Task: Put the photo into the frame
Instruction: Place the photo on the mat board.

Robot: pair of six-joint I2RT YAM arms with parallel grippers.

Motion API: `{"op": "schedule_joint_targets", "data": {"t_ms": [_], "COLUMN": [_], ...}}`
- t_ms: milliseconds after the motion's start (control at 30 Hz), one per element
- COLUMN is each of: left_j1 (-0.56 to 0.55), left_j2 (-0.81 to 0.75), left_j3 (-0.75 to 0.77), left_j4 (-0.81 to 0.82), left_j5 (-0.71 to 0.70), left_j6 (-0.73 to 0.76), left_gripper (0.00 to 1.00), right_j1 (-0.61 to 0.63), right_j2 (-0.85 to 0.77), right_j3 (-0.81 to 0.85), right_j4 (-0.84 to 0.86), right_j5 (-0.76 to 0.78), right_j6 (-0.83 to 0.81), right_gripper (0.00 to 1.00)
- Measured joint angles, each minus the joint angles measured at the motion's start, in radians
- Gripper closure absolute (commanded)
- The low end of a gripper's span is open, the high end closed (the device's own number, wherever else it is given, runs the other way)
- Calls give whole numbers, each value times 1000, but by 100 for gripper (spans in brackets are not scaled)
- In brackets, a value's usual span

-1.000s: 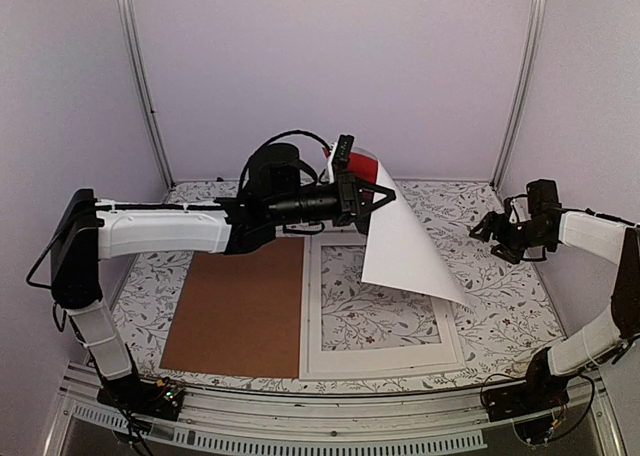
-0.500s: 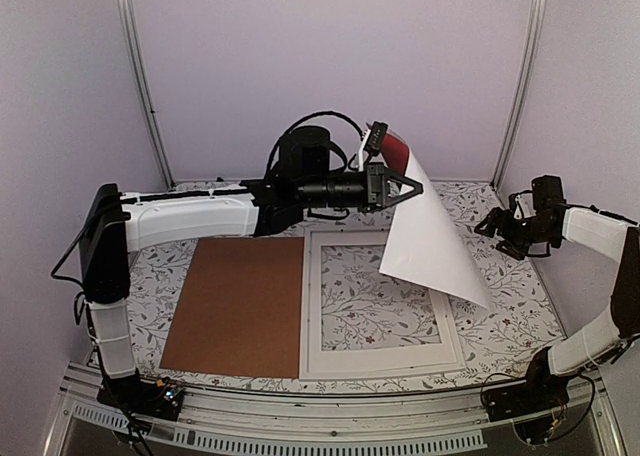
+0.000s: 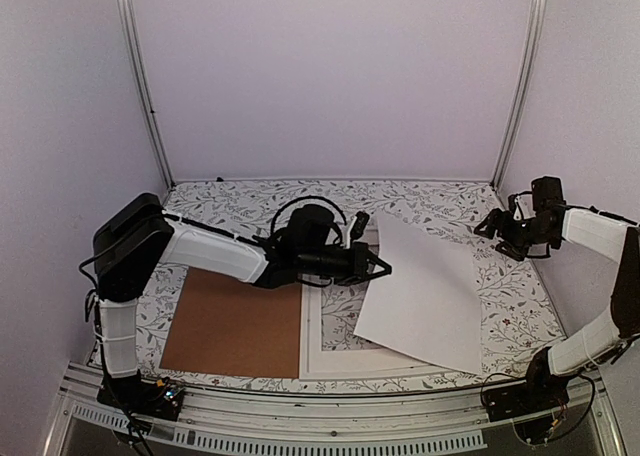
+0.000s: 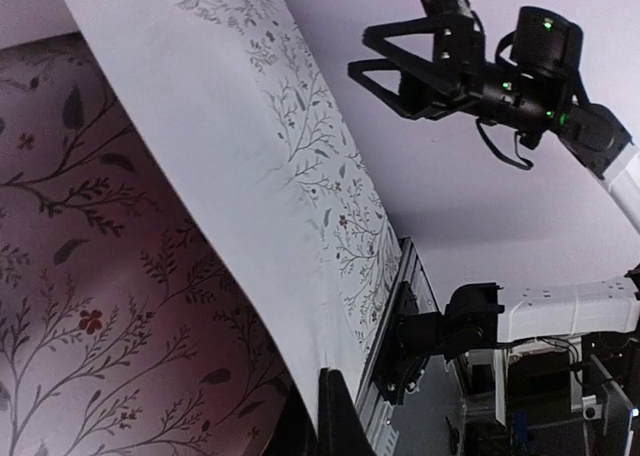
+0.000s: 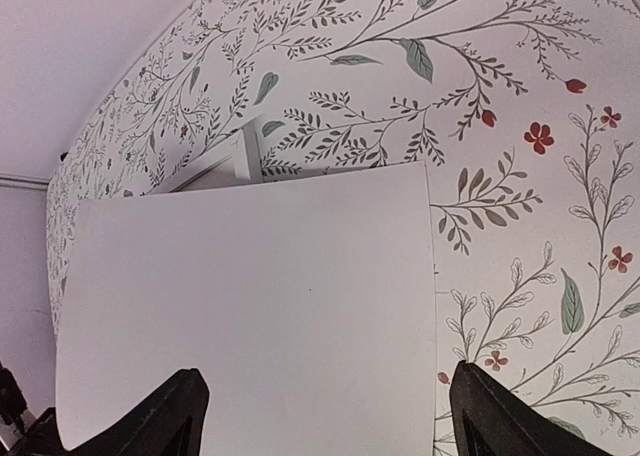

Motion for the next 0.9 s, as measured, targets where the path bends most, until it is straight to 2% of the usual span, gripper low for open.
{"op": "schedule_joint_targets", "data": {"t_ms": [333, 900], "left_j1": [7, 19], "left_j2": [-35, -206], "left_j3": [-254, -411], "left_j4": [42, 43], "left_j5": [-105, -280], "left_j6": [-71, -71], "left_gripper": [100, 100], "right_j1": [0, 0], "right_j2": [0, 3], "right_j3": [-22, -42], "right_j4": [15, 38], "right_j5": [-5, -27], "right_j6": [-3, -3], "right_gripper": [13, 13]}}
